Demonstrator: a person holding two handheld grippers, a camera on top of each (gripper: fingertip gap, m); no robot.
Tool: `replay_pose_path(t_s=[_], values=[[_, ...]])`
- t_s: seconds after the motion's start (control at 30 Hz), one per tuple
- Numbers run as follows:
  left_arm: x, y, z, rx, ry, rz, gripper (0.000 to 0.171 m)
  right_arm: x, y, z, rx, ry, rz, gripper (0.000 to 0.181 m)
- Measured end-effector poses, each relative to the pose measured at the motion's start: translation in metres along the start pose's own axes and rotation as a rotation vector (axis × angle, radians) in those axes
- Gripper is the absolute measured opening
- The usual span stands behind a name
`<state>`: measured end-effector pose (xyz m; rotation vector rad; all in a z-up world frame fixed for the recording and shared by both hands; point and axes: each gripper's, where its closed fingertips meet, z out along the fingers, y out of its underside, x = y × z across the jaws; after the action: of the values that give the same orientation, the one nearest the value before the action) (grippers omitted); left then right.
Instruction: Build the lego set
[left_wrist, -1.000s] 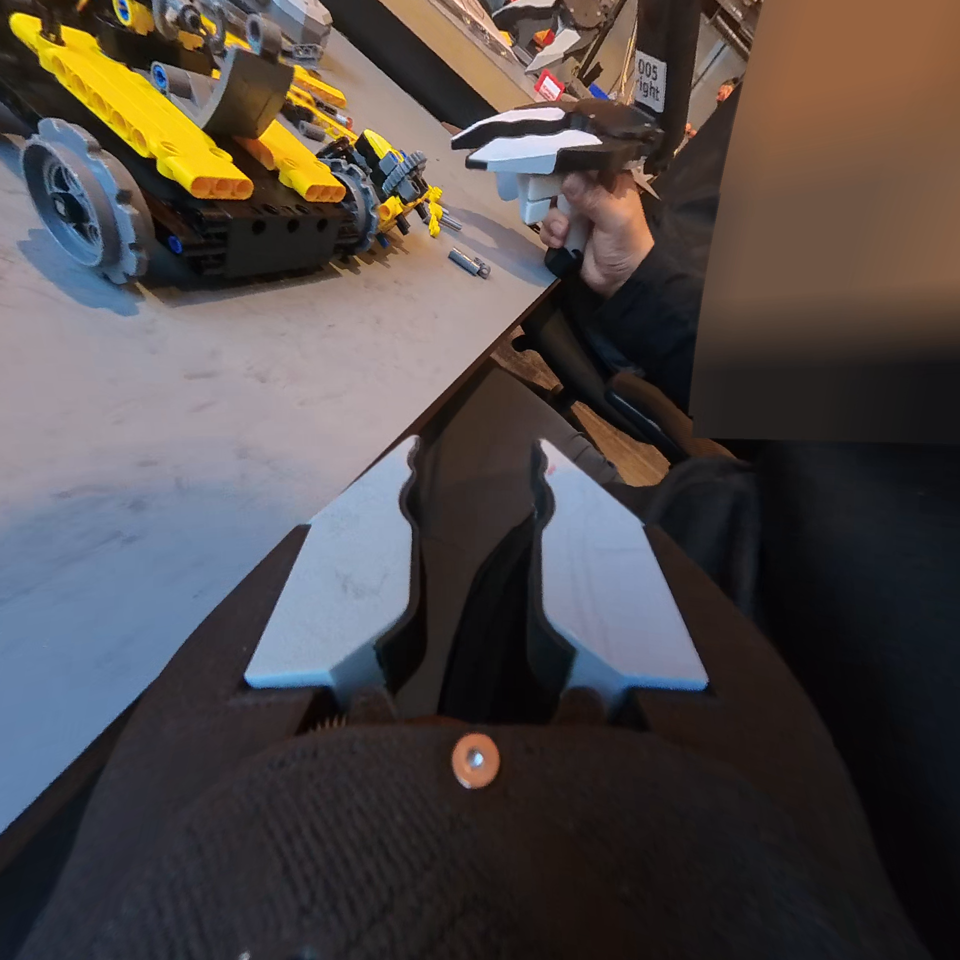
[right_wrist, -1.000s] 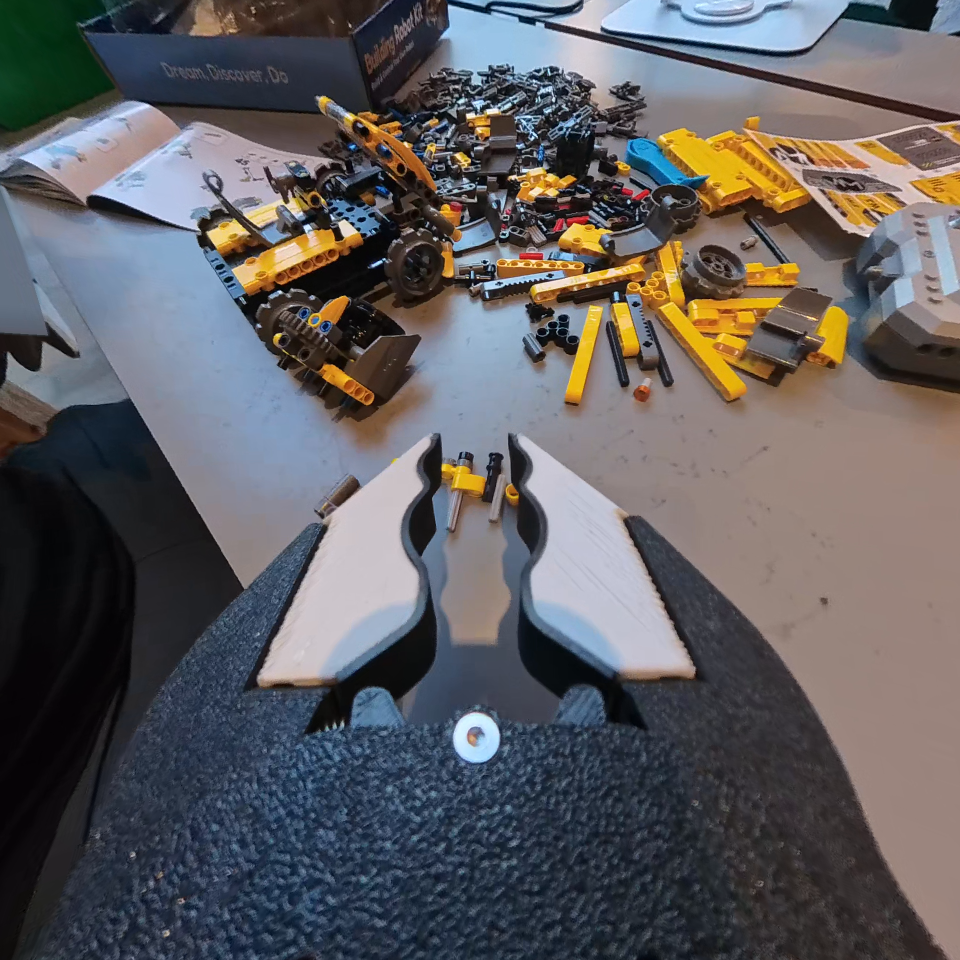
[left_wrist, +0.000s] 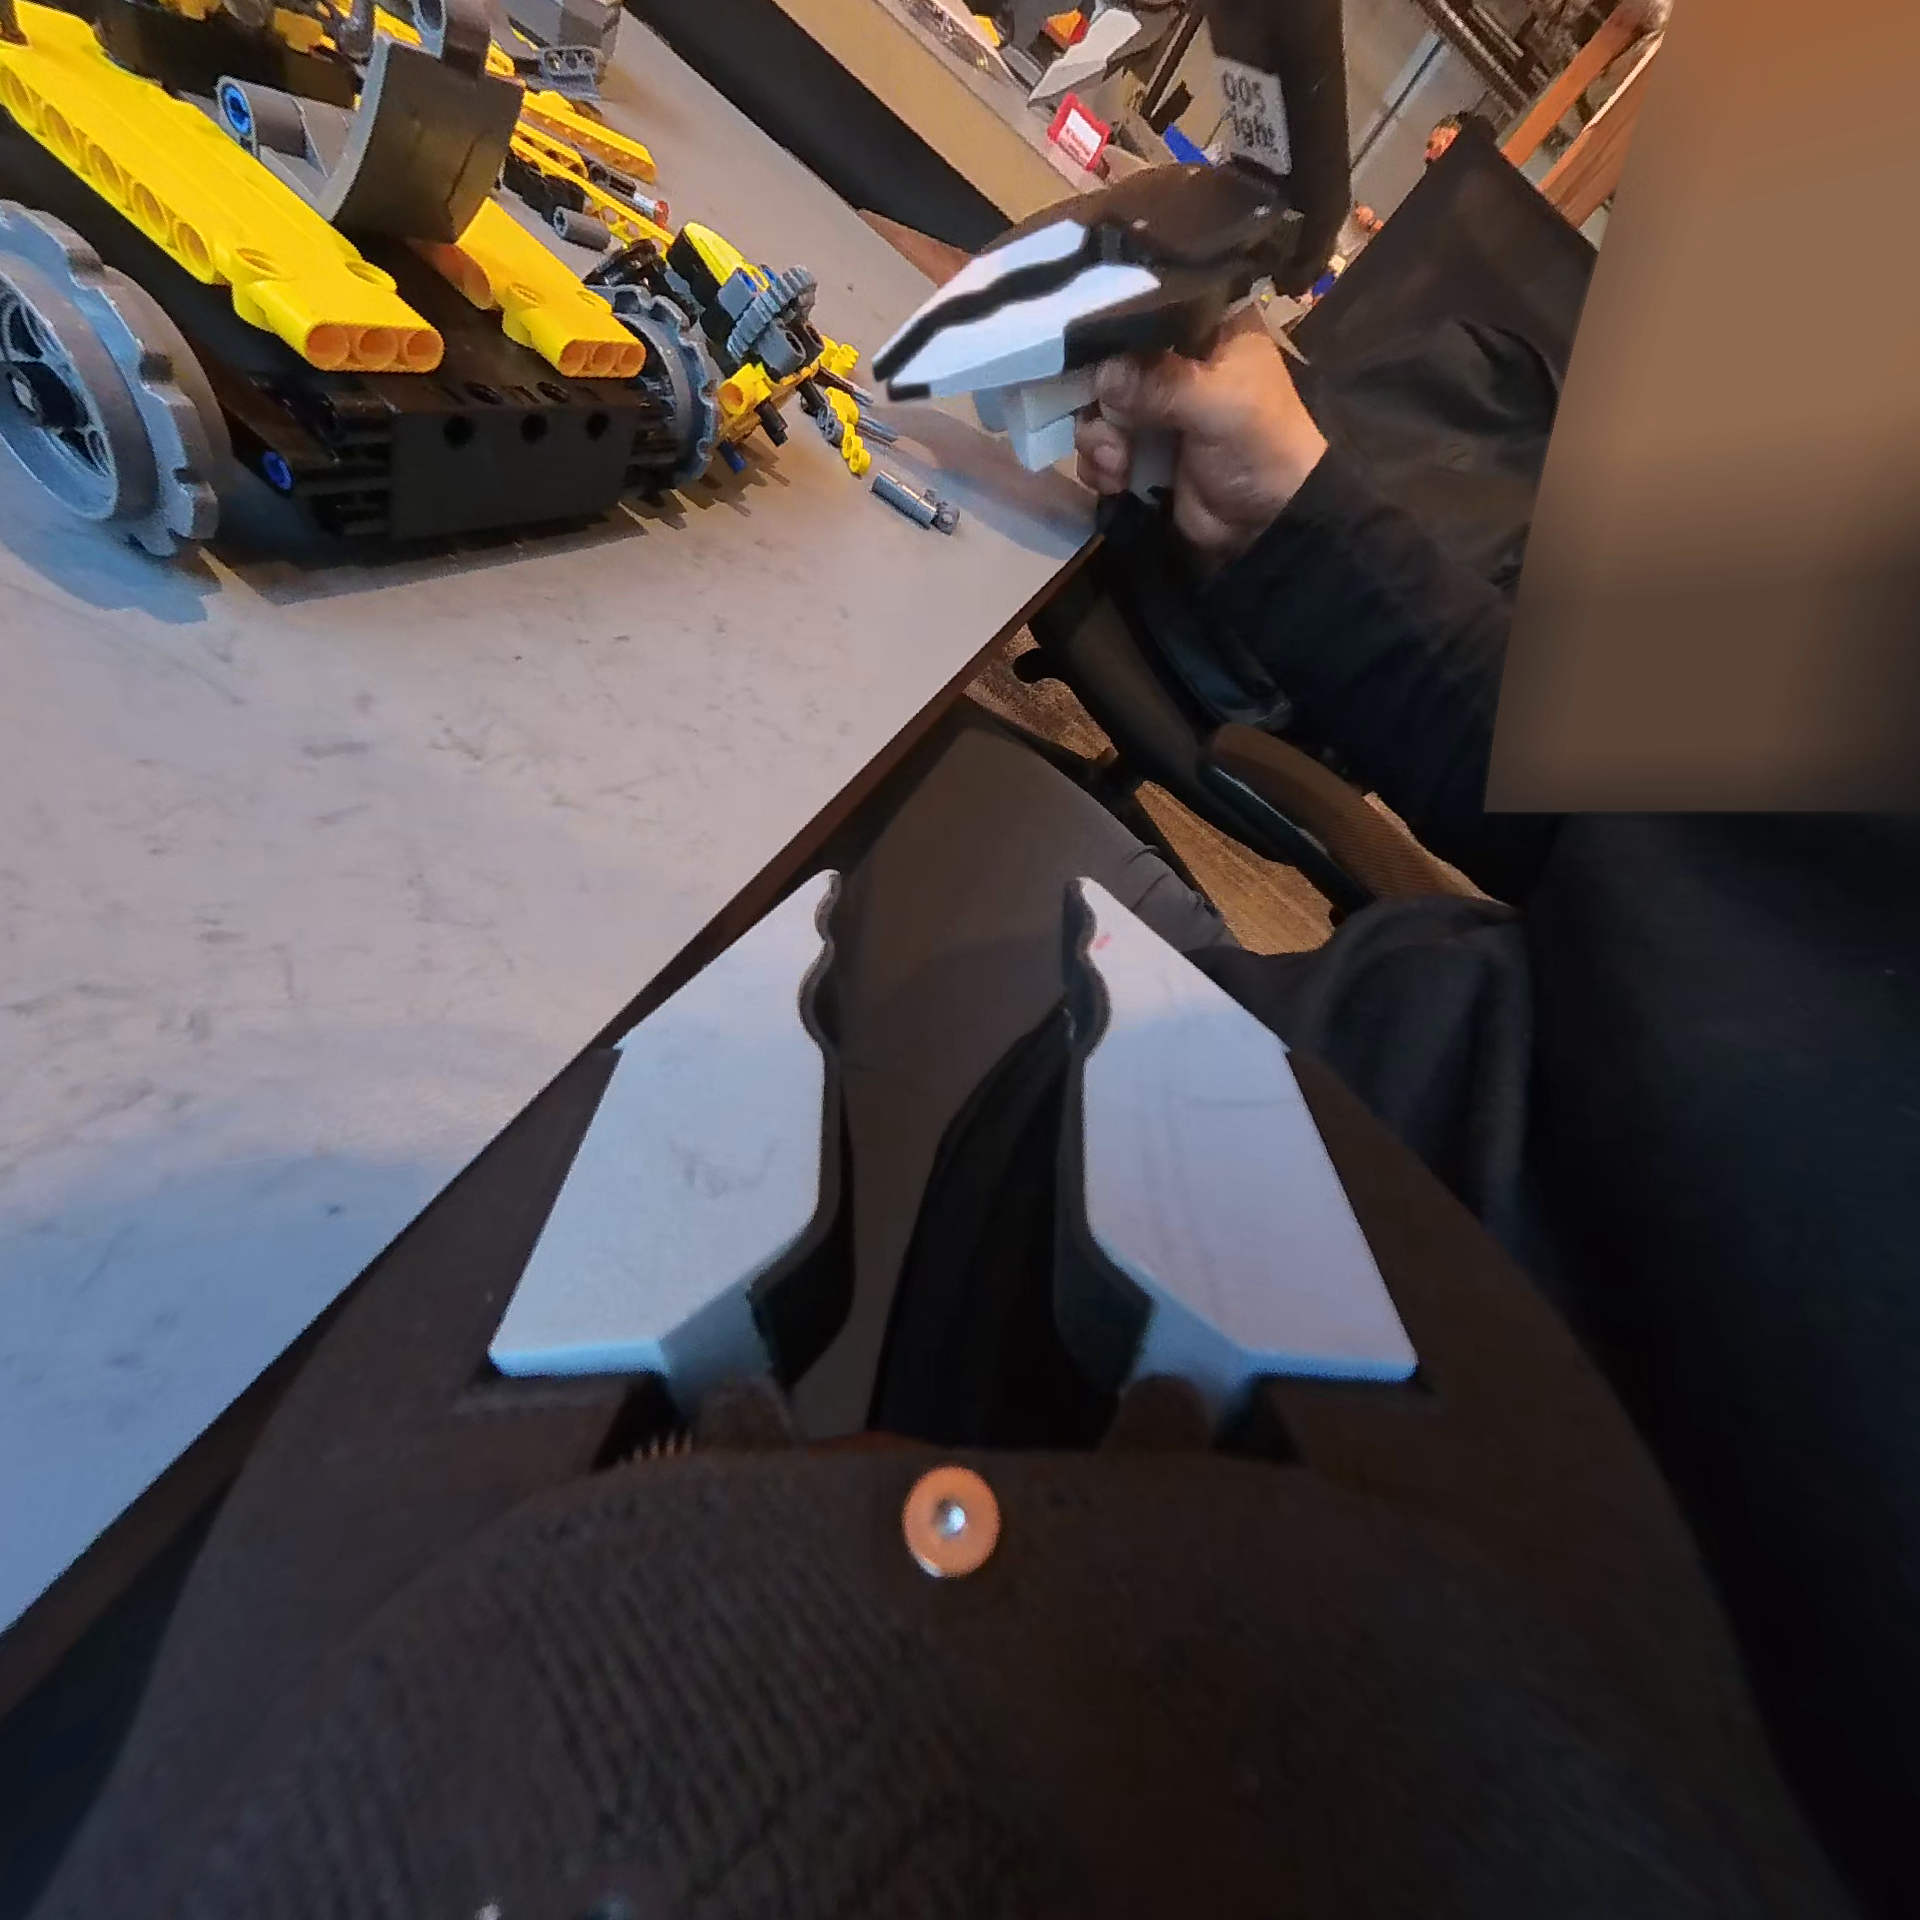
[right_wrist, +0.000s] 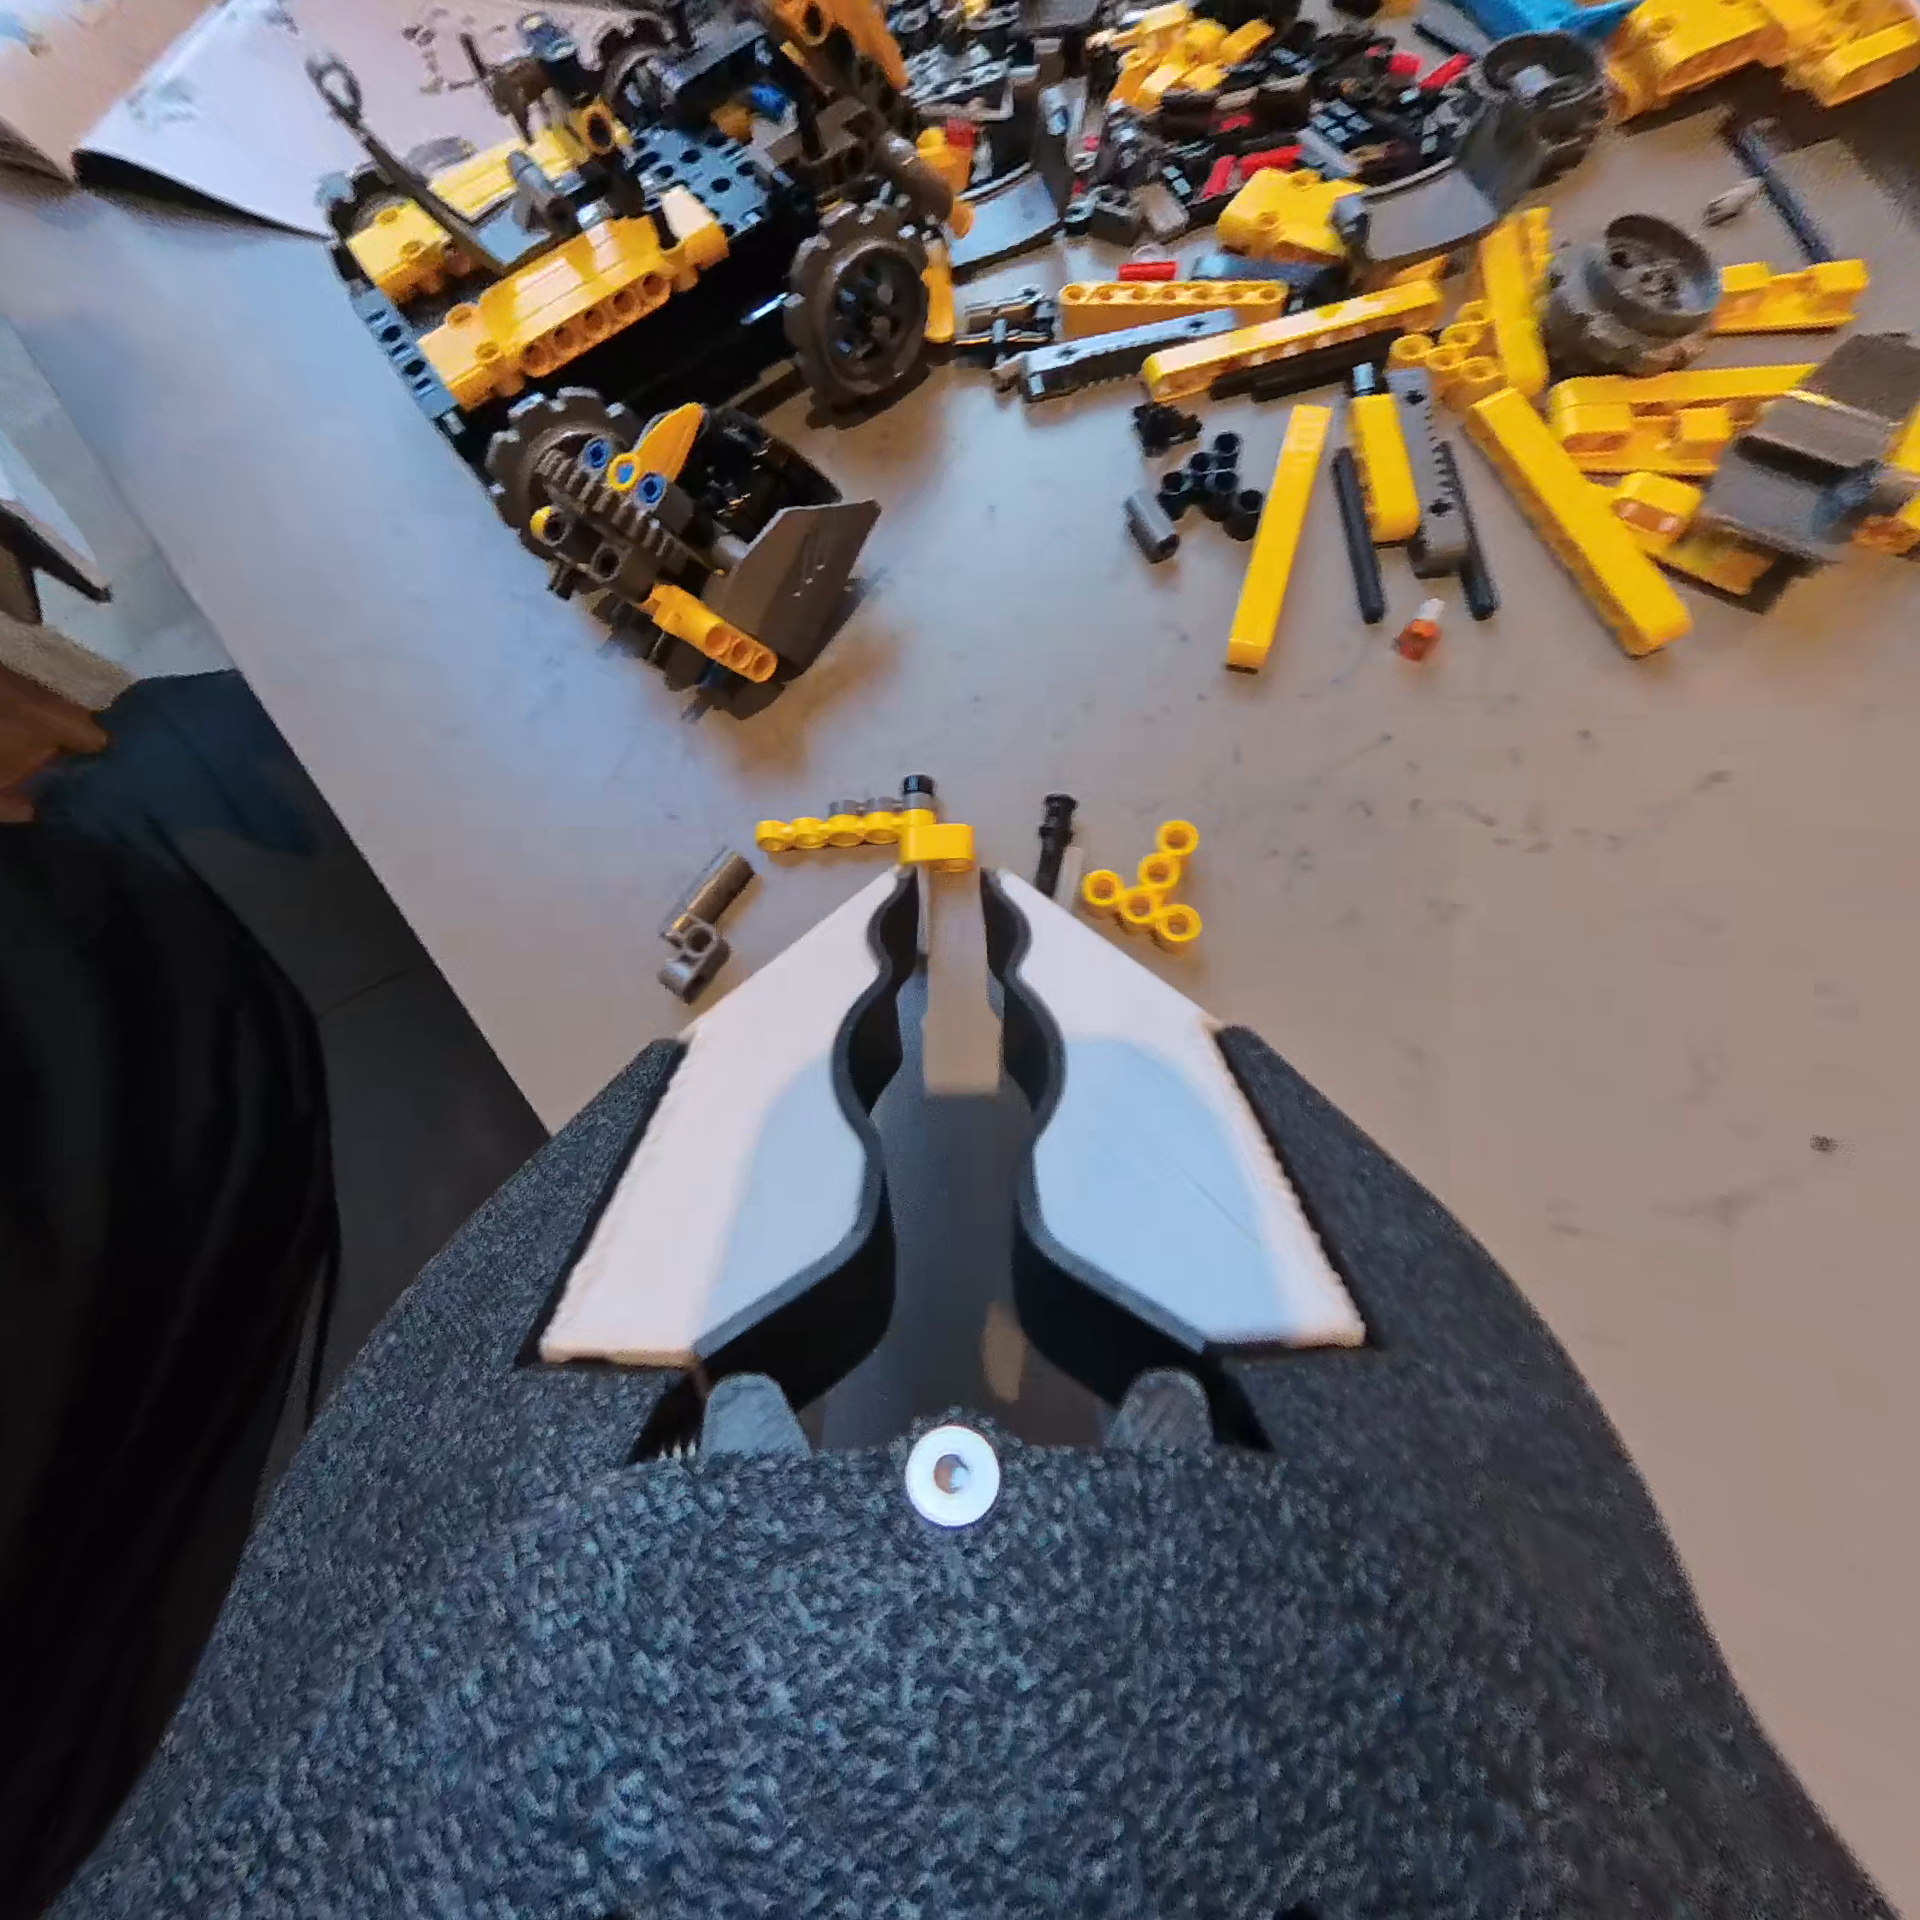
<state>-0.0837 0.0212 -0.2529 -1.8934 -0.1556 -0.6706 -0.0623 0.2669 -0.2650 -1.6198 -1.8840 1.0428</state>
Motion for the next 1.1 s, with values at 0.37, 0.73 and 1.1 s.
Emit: replay_pose_path(t_s=[0.37,0.73,1.1], values=[[0.001,0.001,0.001,-0.005,0.0,0.004,0.041,0.019,0.008,0.001,-0.054,0.1,-0.012,0.01],[0.002,-0.002,-0.005,0.017,0.014,-0.01,0.04,0.021,0.014,0.004,-0.099,0.118,-0.024,0.003],[0.002,-0.002,-0.005,0.015,0.013,-0.014,0.041,0.017,0.004,-0.004,-0.029,0.1,-0.002,0.003]])
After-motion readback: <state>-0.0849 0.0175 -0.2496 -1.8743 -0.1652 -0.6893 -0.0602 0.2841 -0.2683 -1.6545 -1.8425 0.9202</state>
